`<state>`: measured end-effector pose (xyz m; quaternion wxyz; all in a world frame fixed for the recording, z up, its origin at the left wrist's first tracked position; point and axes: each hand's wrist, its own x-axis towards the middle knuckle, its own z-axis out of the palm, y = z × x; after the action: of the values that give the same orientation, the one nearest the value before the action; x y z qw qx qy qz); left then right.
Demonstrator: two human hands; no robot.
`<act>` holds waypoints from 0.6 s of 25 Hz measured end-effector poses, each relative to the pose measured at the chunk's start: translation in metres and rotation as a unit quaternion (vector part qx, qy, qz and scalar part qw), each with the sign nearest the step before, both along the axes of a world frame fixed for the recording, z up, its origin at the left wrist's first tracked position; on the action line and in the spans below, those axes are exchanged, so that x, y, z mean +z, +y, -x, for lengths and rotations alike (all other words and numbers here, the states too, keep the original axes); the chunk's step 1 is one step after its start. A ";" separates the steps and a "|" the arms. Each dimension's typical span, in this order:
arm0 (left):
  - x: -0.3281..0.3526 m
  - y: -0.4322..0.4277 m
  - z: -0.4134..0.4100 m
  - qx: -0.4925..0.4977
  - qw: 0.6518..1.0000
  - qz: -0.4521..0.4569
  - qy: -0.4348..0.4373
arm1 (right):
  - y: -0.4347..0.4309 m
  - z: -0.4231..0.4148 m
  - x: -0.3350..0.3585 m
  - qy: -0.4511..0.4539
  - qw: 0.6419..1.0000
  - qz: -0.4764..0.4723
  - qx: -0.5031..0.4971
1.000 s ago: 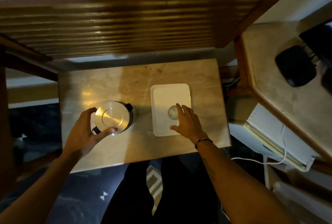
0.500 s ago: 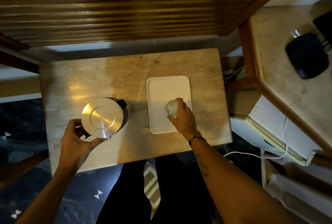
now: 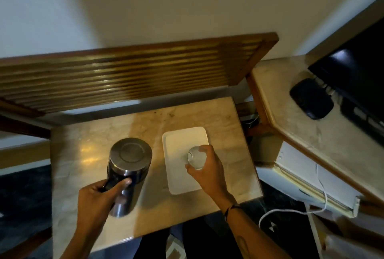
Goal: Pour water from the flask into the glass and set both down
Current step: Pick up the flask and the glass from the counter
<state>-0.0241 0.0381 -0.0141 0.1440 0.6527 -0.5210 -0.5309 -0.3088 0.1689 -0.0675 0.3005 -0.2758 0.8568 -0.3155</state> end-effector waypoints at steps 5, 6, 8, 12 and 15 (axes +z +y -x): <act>0.131 -0.021 0.004 0.052 0.996 -0.001 0.065 | -0.022 0.025 0.121 -0.058 0.984 0.169 0.018; 0.168 -0.027 0.008 0.045 0.996 0.024 0.079 | -0.029 0.031 0.156 -0.054 0.977 0.204 0.018; 0.247 -0.040 0.018 0.016 0.989 0.077 0.127 | -0.041 0.039 0.222 -0.046 0.962 0.268 0.017; 0.400 -0.072 0.038 -0.045 0.955 0.143 0.256 | -0.060 0.058 0.372 -0.023 0.927 0.370 0.051; 0.507 -0.095 0.050 -0.087 0.924 0.175 0.327 | -0.070 0.071 0.482 0.016 0.903 0.418 0.102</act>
<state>-0.0739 -0.0569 0.4925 0.3723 0.3592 -0.5841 -0.6255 -0.3800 0.0985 0.4150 0.1743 -0.4670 0.6185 -0.6075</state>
